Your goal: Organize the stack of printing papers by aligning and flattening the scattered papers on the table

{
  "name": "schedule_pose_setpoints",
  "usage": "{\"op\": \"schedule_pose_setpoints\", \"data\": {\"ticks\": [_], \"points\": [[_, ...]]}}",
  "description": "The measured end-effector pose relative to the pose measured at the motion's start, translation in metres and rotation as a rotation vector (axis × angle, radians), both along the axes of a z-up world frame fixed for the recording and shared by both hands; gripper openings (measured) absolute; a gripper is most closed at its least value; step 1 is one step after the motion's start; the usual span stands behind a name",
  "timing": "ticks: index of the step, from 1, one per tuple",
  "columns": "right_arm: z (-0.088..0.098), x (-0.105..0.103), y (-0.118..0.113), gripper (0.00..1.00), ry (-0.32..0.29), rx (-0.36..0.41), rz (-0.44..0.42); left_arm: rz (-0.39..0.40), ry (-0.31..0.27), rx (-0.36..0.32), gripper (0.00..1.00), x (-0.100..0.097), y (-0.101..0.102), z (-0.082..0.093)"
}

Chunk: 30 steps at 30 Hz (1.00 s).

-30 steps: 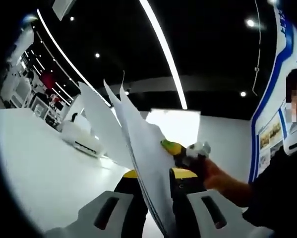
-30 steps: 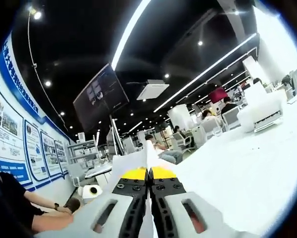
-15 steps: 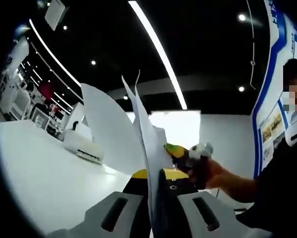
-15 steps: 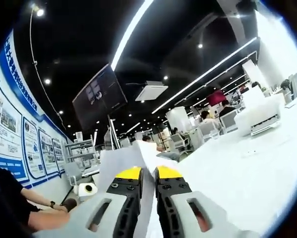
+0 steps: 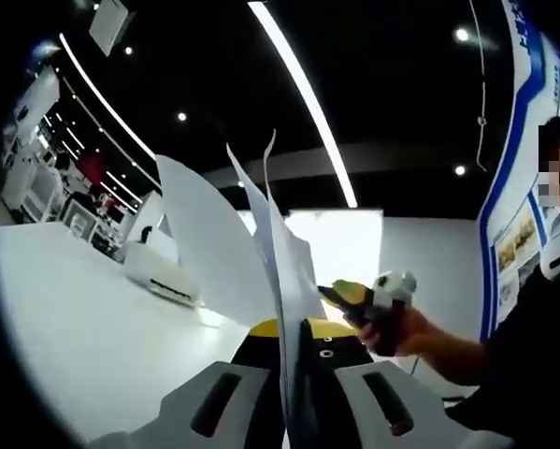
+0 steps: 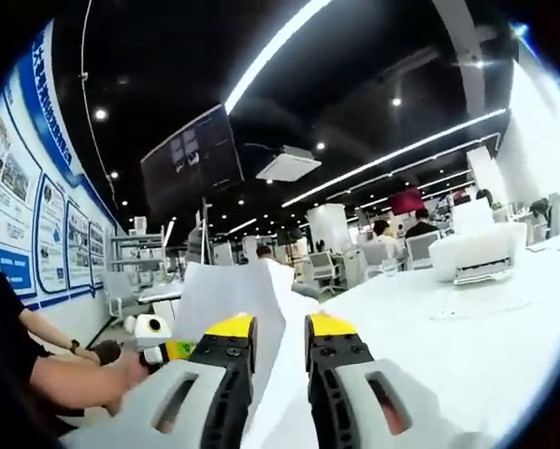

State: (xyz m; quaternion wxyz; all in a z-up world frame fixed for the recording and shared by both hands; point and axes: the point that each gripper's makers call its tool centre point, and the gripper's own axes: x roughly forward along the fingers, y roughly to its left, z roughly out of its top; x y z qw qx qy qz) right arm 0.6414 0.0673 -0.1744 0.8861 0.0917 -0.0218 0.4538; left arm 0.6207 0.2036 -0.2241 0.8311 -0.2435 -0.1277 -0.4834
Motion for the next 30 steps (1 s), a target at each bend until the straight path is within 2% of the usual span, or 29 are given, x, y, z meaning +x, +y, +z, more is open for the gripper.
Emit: {"op": "schedule_pose_setpoints", "data": {"ticks": [4, 16, 26, 30], "points": [[-0.003, -0.005, -0.004, 0.20, -0.031, -0.060, -0.010, 0.005, 0.008, 0.003, 0.07, 0.001, 0.001, -0.001], [-0.020, -0.019, -0.016, 0.25, -0.064, -0.173, -0.011, 0.007, 0.024, 0.002, 0.07, 0.001, 0.001, -0.002], [-0.026, -0.028, -0.029, 0.28, -0.078, -0.216, -0.026, 0.010, 0.032, 0.004, 0.07, 0.002, 0.000, -0.004], [-0.031, -0.035, -0.028, 0.32, -0.066, -0.220, -0.003, 0.011, 0.032, 0.005, 0.07, 0.002, 0.000, -0.004]]}}
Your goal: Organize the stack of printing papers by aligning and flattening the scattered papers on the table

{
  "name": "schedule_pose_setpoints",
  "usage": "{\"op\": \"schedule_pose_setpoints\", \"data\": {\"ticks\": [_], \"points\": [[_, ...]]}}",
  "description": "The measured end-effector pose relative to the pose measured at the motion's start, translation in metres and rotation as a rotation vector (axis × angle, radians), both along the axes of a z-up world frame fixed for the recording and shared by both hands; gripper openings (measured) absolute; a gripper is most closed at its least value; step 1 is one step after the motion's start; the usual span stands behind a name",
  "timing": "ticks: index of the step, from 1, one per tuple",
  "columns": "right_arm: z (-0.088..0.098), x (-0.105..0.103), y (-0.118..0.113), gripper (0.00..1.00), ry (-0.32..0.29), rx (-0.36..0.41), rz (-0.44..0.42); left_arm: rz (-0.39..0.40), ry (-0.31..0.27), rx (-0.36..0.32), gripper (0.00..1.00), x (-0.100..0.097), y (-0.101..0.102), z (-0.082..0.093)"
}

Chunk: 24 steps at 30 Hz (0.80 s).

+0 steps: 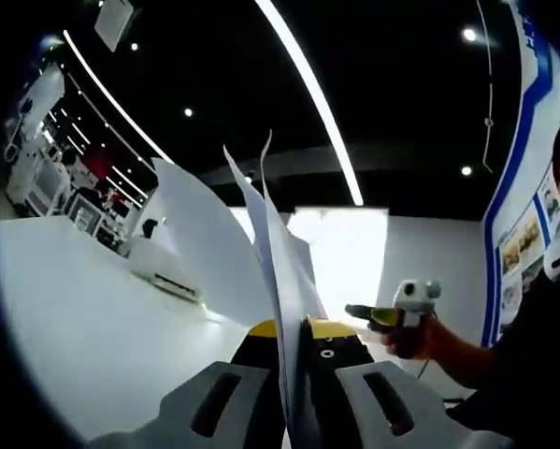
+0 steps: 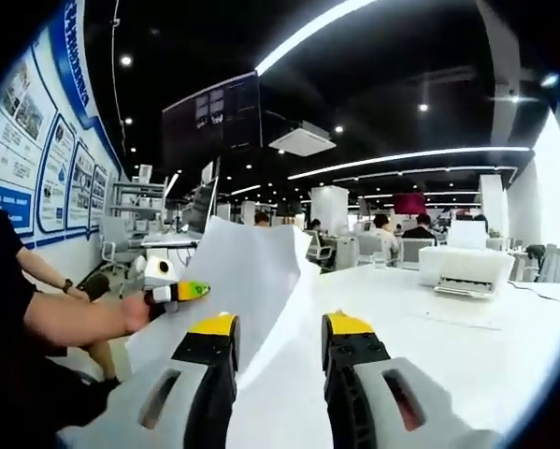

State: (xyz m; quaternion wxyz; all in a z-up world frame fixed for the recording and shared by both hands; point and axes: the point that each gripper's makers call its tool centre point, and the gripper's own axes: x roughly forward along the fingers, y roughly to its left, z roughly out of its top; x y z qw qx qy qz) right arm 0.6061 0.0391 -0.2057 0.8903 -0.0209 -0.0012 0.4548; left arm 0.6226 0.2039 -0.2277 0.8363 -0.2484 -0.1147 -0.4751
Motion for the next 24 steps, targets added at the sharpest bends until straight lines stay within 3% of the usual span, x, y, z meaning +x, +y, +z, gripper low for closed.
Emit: {"op": "schedule_pose_setpoints", "data": {"ticks": [5, 10, 24], "points": [[-0.005, -0.007, 0.000, 0.33, 0.053, 0.024, 0.025, 0.000, 0.003, 0.000, 0.07, 0.000, 0.000, 0.000], [-0.003, -0.014, -0.003, 0.37, 0.032, 0.006, 0.015, 0.001, 0.002, 0.000, 0.07, 0.000, 0.000, 0.000], [-0.017, -0.021, -0.032, 0.39, 0.021, -0.052, -0.035, 0.001, 0.004, 0.003, 0.07, 0.002, 0.000, -0.001]]}}
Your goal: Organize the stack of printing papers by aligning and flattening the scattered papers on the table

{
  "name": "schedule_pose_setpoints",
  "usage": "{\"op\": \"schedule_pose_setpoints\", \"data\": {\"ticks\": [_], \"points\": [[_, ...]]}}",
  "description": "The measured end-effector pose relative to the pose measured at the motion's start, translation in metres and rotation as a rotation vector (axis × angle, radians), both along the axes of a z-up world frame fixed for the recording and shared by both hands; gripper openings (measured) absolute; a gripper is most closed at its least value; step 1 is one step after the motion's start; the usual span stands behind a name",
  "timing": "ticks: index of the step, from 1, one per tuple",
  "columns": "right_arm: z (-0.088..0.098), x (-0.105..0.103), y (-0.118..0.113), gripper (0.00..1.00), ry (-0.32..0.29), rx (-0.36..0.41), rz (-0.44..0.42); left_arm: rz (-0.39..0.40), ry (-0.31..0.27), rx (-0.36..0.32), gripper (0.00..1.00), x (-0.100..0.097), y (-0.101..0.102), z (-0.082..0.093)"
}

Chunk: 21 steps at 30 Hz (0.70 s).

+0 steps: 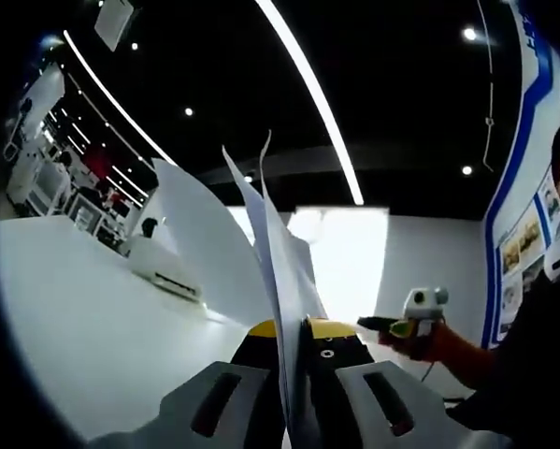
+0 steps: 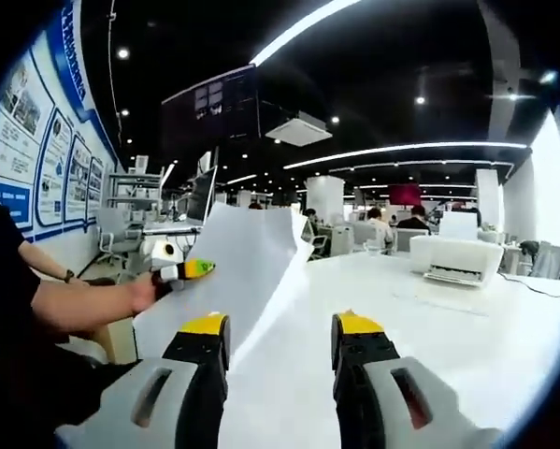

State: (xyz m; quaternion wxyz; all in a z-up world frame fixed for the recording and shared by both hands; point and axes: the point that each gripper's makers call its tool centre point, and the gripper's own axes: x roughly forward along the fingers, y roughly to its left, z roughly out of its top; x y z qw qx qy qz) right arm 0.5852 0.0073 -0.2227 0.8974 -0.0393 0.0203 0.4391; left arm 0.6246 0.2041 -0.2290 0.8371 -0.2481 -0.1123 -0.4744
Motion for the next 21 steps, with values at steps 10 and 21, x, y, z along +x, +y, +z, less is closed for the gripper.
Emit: {"op": "schedule_pose_setpoints", "data": {"ticks": [10, 21], "points": [[-0.018, -0.005, -0.013, 0.35, 0.016, -0.041, -0.015, 0.003, 0.005, 0.002, 0.07, 0.001, 0.000, -0.001], [-0.030, -0.009, -0.029, 0.35, 0.044, -0.051, -0.031, 0.003, 0.008, 0.003, 0.07, 0.002, 0.001, -0.002]]}}
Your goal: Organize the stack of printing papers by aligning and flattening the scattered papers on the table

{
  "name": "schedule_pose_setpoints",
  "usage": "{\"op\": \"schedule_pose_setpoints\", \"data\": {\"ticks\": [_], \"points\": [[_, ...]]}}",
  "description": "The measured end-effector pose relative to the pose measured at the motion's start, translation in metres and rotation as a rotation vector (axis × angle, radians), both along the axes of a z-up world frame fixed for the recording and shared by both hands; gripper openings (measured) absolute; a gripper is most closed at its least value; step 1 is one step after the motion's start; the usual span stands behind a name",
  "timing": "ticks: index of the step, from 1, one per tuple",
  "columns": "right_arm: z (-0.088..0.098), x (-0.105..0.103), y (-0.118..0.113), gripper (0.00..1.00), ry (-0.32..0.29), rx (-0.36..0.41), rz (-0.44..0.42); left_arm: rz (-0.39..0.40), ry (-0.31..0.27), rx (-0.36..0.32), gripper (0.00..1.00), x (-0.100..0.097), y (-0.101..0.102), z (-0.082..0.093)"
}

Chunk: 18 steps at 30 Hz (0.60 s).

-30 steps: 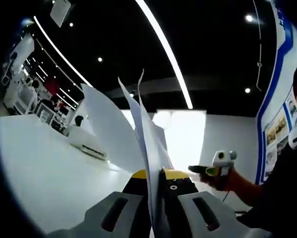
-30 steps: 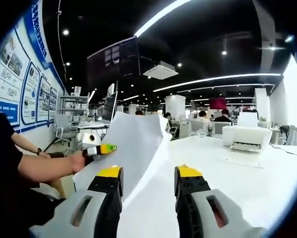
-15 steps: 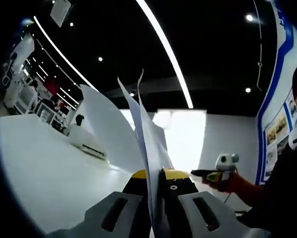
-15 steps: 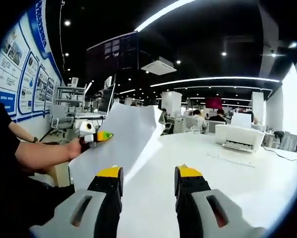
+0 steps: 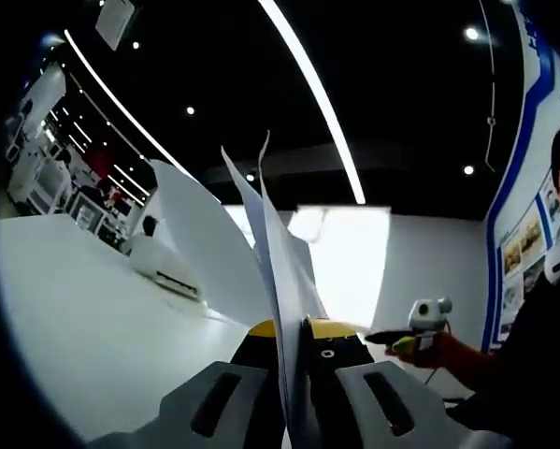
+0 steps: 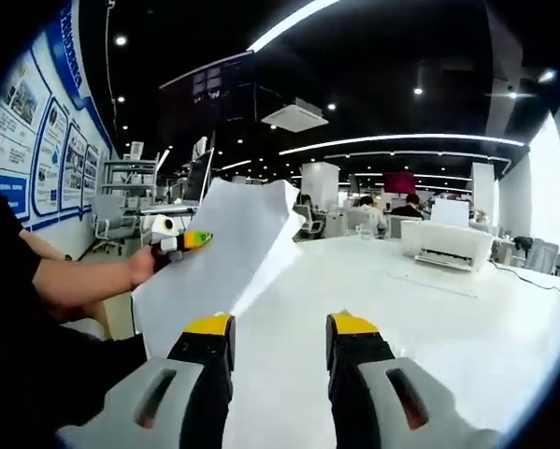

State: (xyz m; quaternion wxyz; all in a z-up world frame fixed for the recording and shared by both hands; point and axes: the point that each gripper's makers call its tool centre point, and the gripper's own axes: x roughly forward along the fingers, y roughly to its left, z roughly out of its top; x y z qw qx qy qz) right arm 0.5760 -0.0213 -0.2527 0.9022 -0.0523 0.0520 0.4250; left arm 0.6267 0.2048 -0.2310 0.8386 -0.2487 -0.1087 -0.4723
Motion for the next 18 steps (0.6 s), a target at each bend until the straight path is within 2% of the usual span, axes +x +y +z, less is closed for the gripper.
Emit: {"op": "schedule_pose_setpoints", "data": {"ticks": [18], "points": [[-0.015, -0.006, -0.047, 0.40, 0.030, -0.007, -0.086, 0.002, 0.001, 0.005, 0.07, -0.001, -0.002, 0.000]]}}
